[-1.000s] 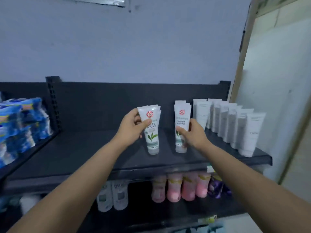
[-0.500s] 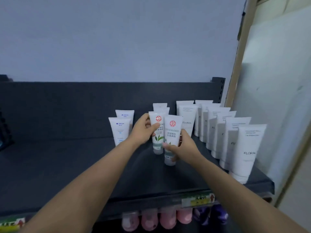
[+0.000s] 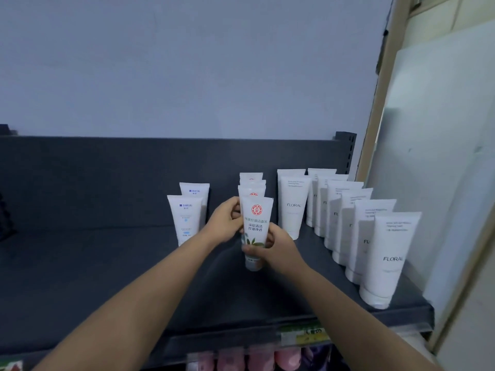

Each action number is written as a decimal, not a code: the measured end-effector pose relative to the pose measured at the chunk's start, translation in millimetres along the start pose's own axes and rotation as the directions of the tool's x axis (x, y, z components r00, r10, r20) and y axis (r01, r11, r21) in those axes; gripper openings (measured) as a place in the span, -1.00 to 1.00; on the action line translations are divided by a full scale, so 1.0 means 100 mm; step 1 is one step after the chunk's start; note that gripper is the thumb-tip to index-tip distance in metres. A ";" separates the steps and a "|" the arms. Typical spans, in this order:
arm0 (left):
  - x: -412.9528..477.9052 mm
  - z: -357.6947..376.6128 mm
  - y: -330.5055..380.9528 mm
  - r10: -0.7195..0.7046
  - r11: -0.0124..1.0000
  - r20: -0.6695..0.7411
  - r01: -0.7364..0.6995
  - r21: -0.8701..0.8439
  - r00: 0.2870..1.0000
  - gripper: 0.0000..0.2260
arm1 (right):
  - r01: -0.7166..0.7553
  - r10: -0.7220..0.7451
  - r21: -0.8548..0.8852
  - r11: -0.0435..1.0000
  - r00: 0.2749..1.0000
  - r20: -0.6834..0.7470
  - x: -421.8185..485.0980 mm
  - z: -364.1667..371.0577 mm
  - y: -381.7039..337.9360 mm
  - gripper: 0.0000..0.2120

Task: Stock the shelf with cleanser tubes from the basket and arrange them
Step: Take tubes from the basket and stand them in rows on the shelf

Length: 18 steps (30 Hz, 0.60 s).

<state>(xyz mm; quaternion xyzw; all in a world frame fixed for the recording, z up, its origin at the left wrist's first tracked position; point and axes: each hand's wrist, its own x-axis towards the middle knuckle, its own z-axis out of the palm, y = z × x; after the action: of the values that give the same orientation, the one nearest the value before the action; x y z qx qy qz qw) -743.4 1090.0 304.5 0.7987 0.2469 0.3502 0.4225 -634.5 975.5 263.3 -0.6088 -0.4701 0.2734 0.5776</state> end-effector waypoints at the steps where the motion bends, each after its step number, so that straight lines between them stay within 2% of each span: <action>1: 0.00 0.00 0.00 -0.003 1.000 -0.002 0.003 0.008 1.000 -0.76 | -0.004 0.004 -0.002 1.000 1.000 0.009 0.01 -0.01 0.00 -0.53; 7: -0.15 -0.08 -0.10 -0.078 0.996 -0.011 0.079 0.032 0.997 -0.69 | -0.006 0.006 -0.035 0.999 1.000 0.012 -0.03 -0.01 0.03 -0.55; 9: -0.30 -0.20 -0.10 -0.100 0.991 -0.025 0.102 0.090 0.995 -0.62 | -0.001 -0.006 -0.089 0.996 0.997 -0.074 -0.10 -0.02 -0.01 -0.44; 12: -0.64 -0.41 -0.05 -0.092 0.974 -0.030 0.096 0.206 0.995 -0.61 | -0.034 -0.029 -0.202 0.979 0.953 -0.301 -0.33 -0.05 -0.19 -0.20; 15: -1.06 -0.68 0.04 -0.024 0.949 -0.053 0.039 0.312 0.998 -0.65 | 0.005 -0.190 -0.409 0.913 0.890 -0.415 -0.64 0.06 -0.41 -0.22; 16: -1.21 -0.78 0.08 0.003 0.936 -0.076 0.024 0.351 0.997 -0.67 | 0.053 -0.281 -0.485 0.873 0.868 -0.410 -0.72 0.16 -0.47 -0.27; 18: -1.57 -1.04 0.12 0.062 0.897 -0.135 0.004 0.441 0.989 -0.67 | 0.188 -0.462 -0.622 0.760 0.829 -0.315 -0.93 0.47 -0.59 -0.37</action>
<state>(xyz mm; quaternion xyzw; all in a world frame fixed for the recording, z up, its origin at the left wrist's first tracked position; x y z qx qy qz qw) -921.1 1027.8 300.8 0.8494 0.3378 0.3489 0.2067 -729.0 907.7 292.1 -0.7040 -0.4836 -0.1348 0.5022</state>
